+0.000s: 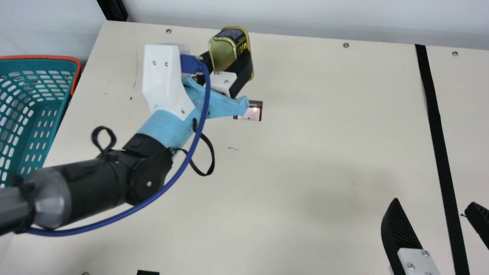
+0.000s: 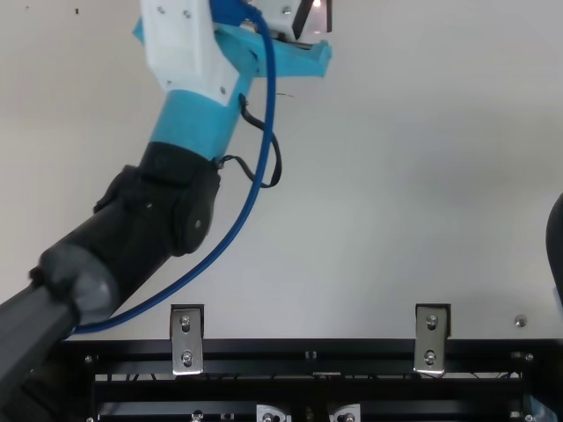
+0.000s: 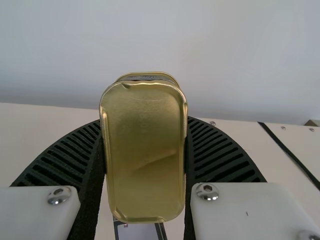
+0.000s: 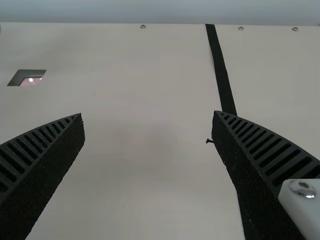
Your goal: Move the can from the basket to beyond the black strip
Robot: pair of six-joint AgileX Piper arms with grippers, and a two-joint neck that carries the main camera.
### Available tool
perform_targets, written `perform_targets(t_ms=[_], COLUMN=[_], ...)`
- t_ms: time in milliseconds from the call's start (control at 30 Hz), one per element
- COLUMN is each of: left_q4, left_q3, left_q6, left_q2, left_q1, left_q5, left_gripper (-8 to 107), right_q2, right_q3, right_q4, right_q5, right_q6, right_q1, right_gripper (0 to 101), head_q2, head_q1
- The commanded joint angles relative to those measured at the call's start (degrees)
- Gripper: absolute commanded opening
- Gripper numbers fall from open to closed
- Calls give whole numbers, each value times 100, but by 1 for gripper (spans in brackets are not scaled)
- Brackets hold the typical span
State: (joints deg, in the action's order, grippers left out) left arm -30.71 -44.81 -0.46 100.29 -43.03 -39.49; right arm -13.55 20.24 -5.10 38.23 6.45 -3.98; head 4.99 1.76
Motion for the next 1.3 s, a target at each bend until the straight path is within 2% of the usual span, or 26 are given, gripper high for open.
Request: perform_targets(t_ms=[0,267,467,700,1267], left_q4=[24,93,206,547,1359], left_q3=[-50,-219,-187,143,842], left_q6=[-5,-23,55,183,189], left_q2=[148,442,292,-371,-2378], left_q1=[-24,-119,-171,-298,-526], left_q5=[-56,-165,-66,396,1990], left_gripper=[10,10,10,10,10], right_q2=[0,0,0,0,0], right_q3=[0,0,0,0,0], right_q4=[0,0,0,0,0], right_q5=[0,0,0,0,0], right_q6=[0,0,0,0,0], right_q1=[0,0,0,0,0], right_gripper=[101,101,101,101,101], head_q2=[-22,-22,-22,-22,-22], head_q1=[53,53,53,53,53])
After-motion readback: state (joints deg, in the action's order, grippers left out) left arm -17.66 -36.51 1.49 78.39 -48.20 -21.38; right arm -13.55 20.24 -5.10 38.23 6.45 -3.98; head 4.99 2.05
